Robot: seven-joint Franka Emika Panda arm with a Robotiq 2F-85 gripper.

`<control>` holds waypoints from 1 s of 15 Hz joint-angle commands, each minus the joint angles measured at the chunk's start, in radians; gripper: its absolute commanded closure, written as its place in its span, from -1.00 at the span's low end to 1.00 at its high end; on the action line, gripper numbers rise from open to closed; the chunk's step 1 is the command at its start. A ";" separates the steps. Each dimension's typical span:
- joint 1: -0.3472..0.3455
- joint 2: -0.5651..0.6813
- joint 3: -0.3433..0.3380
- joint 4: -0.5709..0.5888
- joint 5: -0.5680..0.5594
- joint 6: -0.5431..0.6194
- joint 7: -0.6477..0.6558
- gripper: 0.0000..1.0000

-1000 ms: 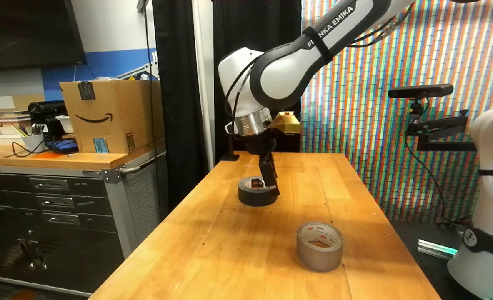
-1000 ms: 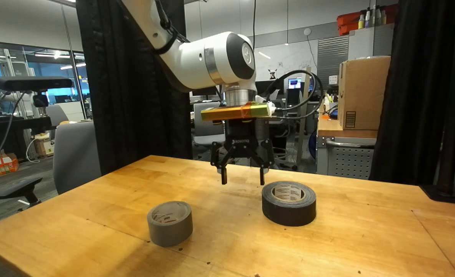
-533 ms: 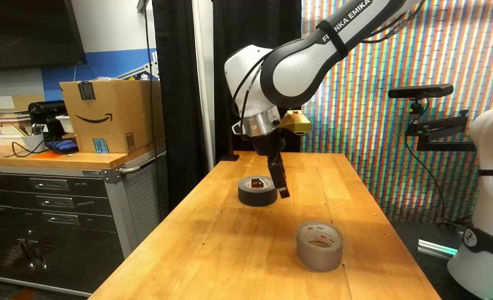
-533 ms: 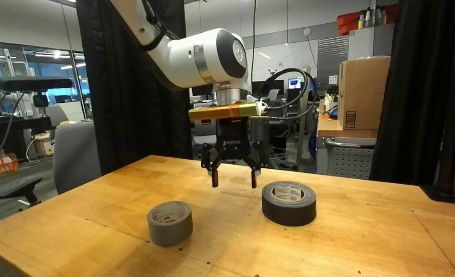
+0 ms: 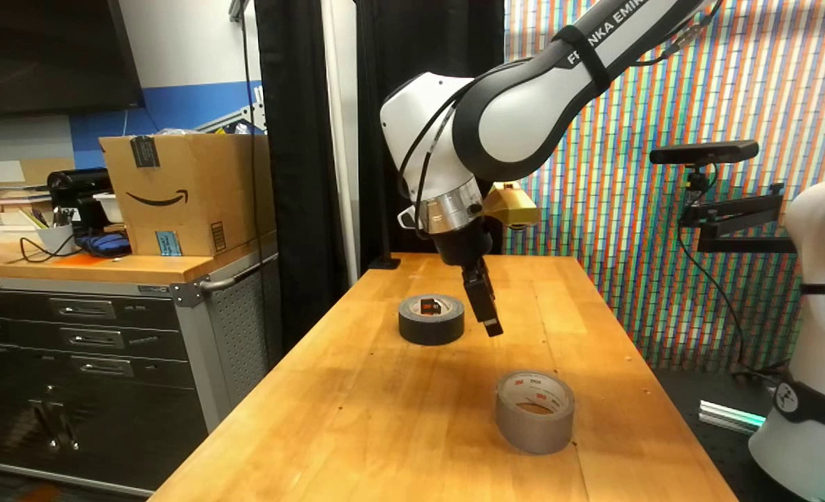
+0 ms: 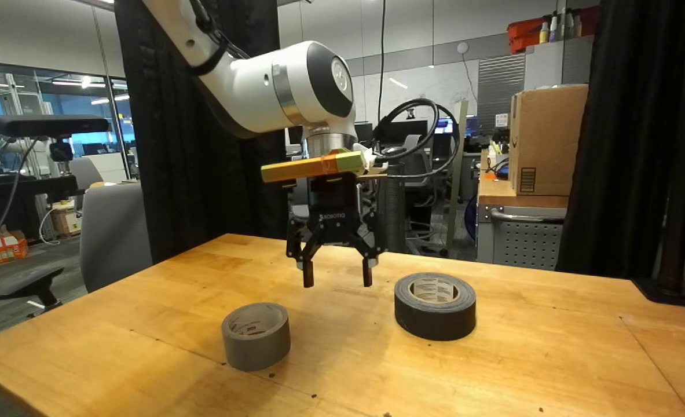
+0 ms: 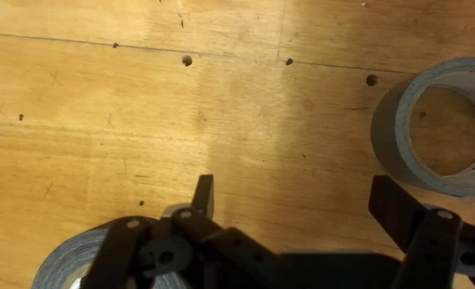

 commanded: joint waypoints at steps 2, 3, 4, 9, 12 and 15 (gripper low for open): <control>0.014 -0.051 0.016 -0.027 -0.015 -0.027 0.017 -1.00; 0.017 -0.051 0.020 -0.029 -0.015 -0.026 0.017 -1.00; 0.019 -0.049 0.023 -0.030 -0.016 -0.026 0.016 -1.00; 0.030 -0.047 0.036 -0.041 -0.019 -0.026 -0.003 -1.00; 0.030 -0.049 0.038 -0.040 -0.035 -0.029 -0.010 -1.00; 0.031 -0.048 0.038 -0.040 -0.057 -0.031 0.001 -1.00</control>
